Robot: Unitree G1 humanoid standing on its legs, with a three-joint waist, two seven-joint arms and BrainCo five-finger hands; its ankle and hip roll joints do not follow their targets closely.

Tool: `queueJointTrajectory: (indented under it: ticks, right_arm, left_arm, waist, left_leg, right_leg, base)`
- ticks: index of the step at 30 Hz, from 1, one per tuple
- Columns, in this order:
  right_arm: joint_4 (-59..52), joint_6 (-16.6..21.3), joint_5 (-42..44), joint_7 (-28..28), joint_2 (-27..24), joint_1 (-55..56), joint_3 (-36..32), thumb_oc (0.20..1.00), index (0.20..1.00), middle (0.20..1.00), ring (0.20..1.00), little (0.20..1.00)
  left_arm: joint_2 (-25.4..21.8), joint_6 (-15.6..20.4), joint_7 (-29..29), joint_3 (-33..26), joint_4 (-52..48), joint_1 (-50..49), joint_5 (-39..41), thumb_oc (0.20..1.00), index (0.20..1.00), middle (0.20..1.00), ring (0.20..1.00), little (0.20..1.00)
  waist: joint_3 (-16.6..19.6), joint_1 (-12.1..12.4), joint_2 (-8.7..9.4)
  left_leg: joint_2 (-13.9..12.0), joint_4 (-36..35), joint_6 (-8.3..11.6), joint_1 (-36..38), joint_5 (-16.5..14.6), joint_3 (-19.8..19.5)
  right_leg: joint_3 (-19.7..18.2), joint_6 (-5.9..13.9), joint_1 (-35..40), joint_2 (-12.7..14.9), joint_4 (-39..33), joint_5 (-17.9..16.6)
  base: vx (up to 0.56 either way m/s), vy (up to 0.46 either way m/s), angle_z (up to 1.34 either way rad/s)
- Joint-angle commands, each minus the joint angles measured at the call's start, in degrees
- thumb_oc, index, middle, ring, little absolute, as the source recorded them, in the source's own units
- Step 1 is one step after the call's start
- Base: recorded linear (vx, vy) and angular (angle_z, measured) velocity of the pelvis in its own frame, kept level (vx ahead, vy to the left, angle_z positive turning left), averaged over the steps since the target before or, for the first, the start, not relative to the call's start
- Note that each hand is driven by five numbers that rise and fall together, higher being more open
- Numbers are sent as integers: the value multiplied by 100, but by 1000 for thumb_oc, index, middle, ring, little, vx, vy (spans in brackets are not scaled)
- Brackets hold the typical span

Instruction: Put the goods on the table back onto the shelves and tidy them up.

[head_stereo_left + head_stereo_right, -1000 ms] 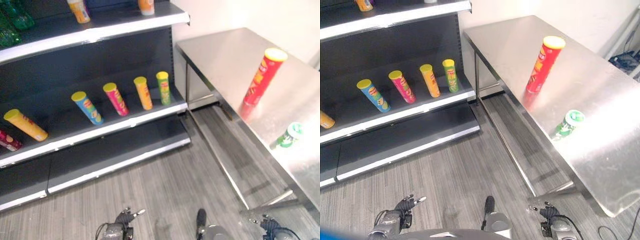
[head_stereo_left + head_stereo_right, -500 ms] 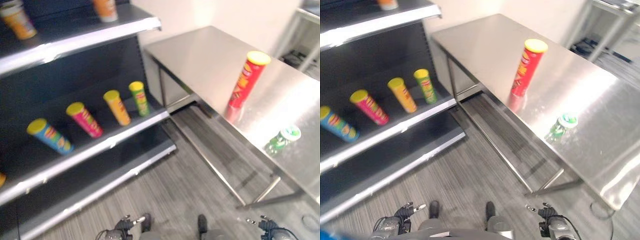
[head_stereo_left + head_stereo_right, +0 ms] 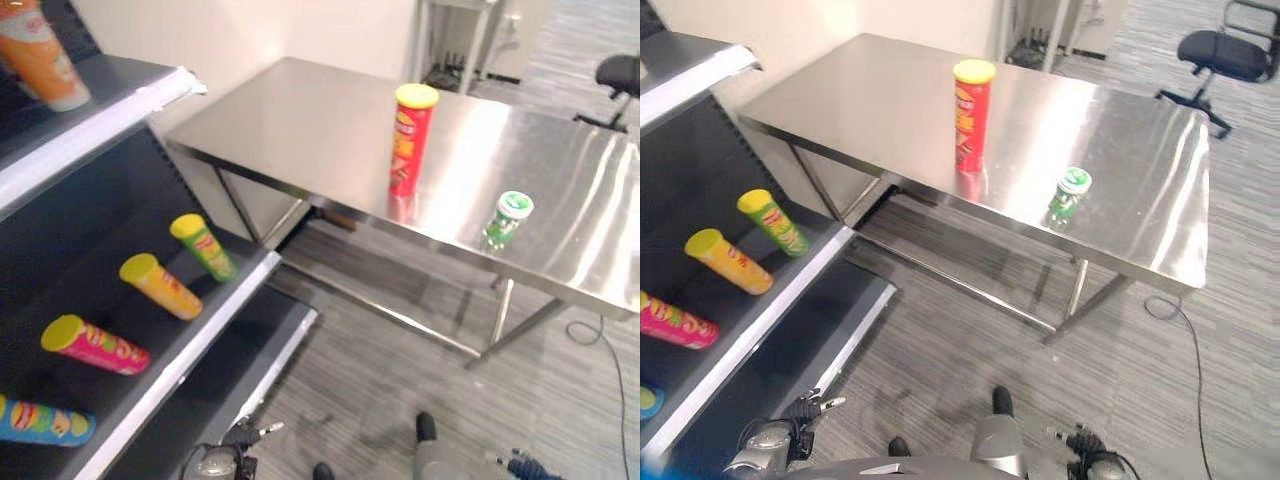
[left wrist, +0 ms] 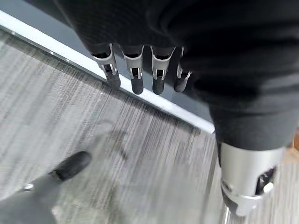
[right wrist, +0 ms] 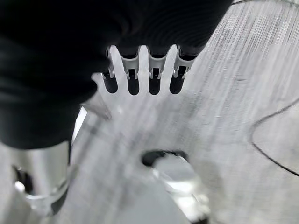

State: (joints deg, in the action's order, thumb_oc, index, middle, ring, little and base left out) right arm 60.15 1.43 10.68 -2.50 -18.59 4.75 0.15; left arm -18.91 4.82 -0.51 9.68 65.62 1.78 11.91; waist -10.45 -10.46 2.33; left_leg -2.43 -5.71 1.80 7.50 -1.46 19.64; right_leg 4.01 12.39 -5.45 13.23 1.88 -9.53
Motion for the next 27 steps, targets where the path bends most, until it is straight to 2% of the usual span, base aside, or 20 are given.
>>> queueJointTrajectory:
  ticks: [1, 3, 5, 6, 12, 13, 14, 15, 16, 17, 18, 19, 20, 23, 24, 25, 26, 27]
  right_arm:
    - [29, 138, 356, -163, -474, -264, -94, 1000, 1000, 1000, 1000, 1000]
    - [80, 143, 330, -236, -788, -146, -390, 1000, 1000, 1000, 1000, 1000]
    - [121, 134, 332, -252, -932, -81, -557, 1000, 1000, 1000, 1000, 1000]
    - [188, 128, 376, -273, -1215, 37, -865, 1000, 1000, 1000, 1000, 1000]
    - [-315, 175, 451, -140, -2169, 575, -1783, 1000, 1000, 1000, 1000, 1000]
    - [-1280, 243, 413, -15, -2547, 855, -2155, 1000, 1000, 1000, 1000, 1000]
    - [-1314, 225, 408, -14, -2544, 889, -2182, 1000, 1000, 1000, 1000, 1000]
    - [-2055, 377, 406, 166, -3024, 1043, -2386, 1000, 1000, 1000, 1000, 1000]
    - [-2071, 369, 407, 171, -3027, 1067, -2407, 1000, 1000, 1000, 1000, 1000]
    - [-2894, 533, 409, 381, -3577, 1228, -2598, 1000, 1000, 1000, 1000, 1000]
    - [-2901, 529, 409, 382, -3575, 1237, -2608, 1000, 1000, 1000, 1000, 1000]
    - [-3668, 736, 501, 588, -4030, 1384, -2811, 1000, 1000, 1000, 1000, 1000]
    - [-3684, 729, 503, 592, -4027, 1413, -2840, 1000, 1000, 1000, 1000, 1000]
    - [-4357, 1006, 408, 650, -4681, 1243, -3011, 1000, 1000, 1000, 1000, 1000]
    - [-4354, 1007, 408, 649, -4683, 1236, -3004, 1000, 1000, 1000, 1000, 1000]
    - [-4357, 1039, 297, 600, -4916, 865, -2829, 1000, 1000, 1000, 1000, 1000]
    - [-4347, 1039, 296, 598, -4921, 832, -2798, 1000, 1000, 1000, 1000, 1000]
    - [-4287, 1022, 159, 606, -5201, 451, -2385, 1000, 1000, 1000, 1000, 1000]
  left_arm:
    - [-181, 112, -3, -113, 7, 219, -210, 1000, 1000, 1000, 1000, 1000]
    - [-200, 120, -18, -201, 75, 178, -162, 1000, 1000, 1000, 1000, 1000]
    - [-189, 117, -36, -218, 96, 143, -157, 1000, 1000, 1000, 1000, 1000]
    - [-172, 106, -53, -241, 118, 81, -203, 1000, 1000, 1000, 1000, 1000]
    - [-108, 110, -173, -329, 52, -96, -336, 1000, 1000, 1000, 1000, 1000]
    - [-65, 118, -228, -403, -35, -165, -322, 1000, 1000, 1000, 1000, 1000]
    - [-58, 117, -228, -392, -38, -169, -323, 1000, 1000, 1000, 1000, 1000]
    - [-42, 147, -262, -417, -83, -209, -317, 1000, 1000, 1000, 1000, 1000]
    - [-33, 147, -262, -408, -85, -210, -318, 1000, 1000, 1000, 1000, 1000]
    - [-30, 194, -324, -388, -183, -263, -306, 1000, 1000, 1000, 1000, 1000]
    - [-29, 194, -323, -385, -183, -260, -306, 1000, 1000, 1000, 1000, 1000]
    - [-34, 241, -371, -381, -272, -320, -283, 1000, 1000, 1000, 1000, 1000]
    - [-29, 240, -370, -371, -274, -318, -284, 1000, 1000, 1000, 1000, 1000]
    - [28, 299, -459, -249, -452, -350, -262, 1000, 1000, 1000, 1000, 1000]
    - [28, 299, -459, -252, -452, -351, -262, 1000, 1000, 1000, 1000, 1000]
    - [39, 314, -450, -152, -499, -345, -287, 1000, 1000, 1000, 1000, 1000]
    - [39, 313, -450, -164, -501, -349, -287, 1000, 1000, 1000, 1000, 1000]
    - [33, 333, -444, -62, -560, -323, -265, 1000, 1000, 1000, 1000, 1000]
  waist:
    - [-225, 61, -152]
    - [-101, 129, -72]
    - [-45, 147, -37]
    - [19, 163, 27]
    - [105, 123, 156]
    - [111, 66, 198]
    - [115, 73, 188]
    - [109, 44, 234]
    - [111, 50, 223]
    - [100, 40, 254]
    - [114, 42, 256]
    - [114, 32, 286]
    - [128, 39, 284]
    - [201, 95, 305]
    - [201, 91, 306]
    - [228, 179, 318]
    - [228, 166, 320]
    - [245, 281, 325]
  left_leg:
    - [-218, 71, 201, 80, -129, -390]
    - [-251, 71, 241, 40, -119, -410]
    - [-276, 71, 262, 43, -119, -422]
    - [-316, 71, 298, 69, -124, -429]
    - [-383, 71, 361, 127, -141, -432]
    - [-404, 71, 379, 125, -137, -418]
    - [-406, 71, 380, 126, -139, -420]
    - [-422, 71, 402, 114, -122, -407]
    - [-425, 71, 403, 115, -123, -408]
    - [-457, 71, 424, 128, -132, -396]
    - [-450, 71, 422, 104, -116, -396]
    - [-474, 71, 443, 124, -128, -378]
    - [-468, 71, 441, 102, -112, -379]
    - [-483, 71, 460, 80, -107, -393]
    - [-483, 71, 460, 79, -107, -393]
    - [-500, 71, 471, 72, -97, -404]
    - [-501, 71, 471, 72, -97, -405]
    - [-511, 71, 486, 59, -82, -429]
  right_leg:
    - [-1, 220, 108, 20, 314, 251]
    - [258, 183, 312, 77, 1, 248]
    - [346, 176, 406, 82, -123, 259]
    - [456, 178, 547, 62, -302, 270]
    - [525, 201, 696, 39, -448, 263]
    - [495, 201, 684, 23, -468, 264]
    - [497, 201, 686, 21, -468, 265]
    - [472, 199, 672, 3, -475, 259]
    - [473, 199, 674, 1, -475, 260]
    - [444, 204, 686, -18, -487, 274]
    - [441, 203, 663, -12, -487, 262]
    - [430, 207, 683, -21, -504, 273]
    - [429, 205, 662, -16, -504, 262]
    - [457, 210, 677, -21, -534, 256]
    - [458, 210, 676, -21, -534, 256]
    - [494, 206, 700, -18, -540, 254]
    - [496, 206, 702, -18, -540, 254]
    - [547, 198, 726, -19, -545, 255]
  base:
    - [21, -49, 11]
    - [51, -78, 9]
    - [72, -76, 18]
    - [97, -93, 17]
    - [49, -40, 2]
    - [0, 0, 0]
    - [0, 0, 0]
    - [0, 0, 0]
    - [6, -20, -7]
    - [-3, -8, -5]
    - [6, -17, -6]
    - [0, 0, 0]
    - [0, 0, 0]
    - [0, -4, 1]
    - [8, -38, -2]
    - [0, 0, 0]
    - [5, -44, -1]
    - [8, -37, 4]
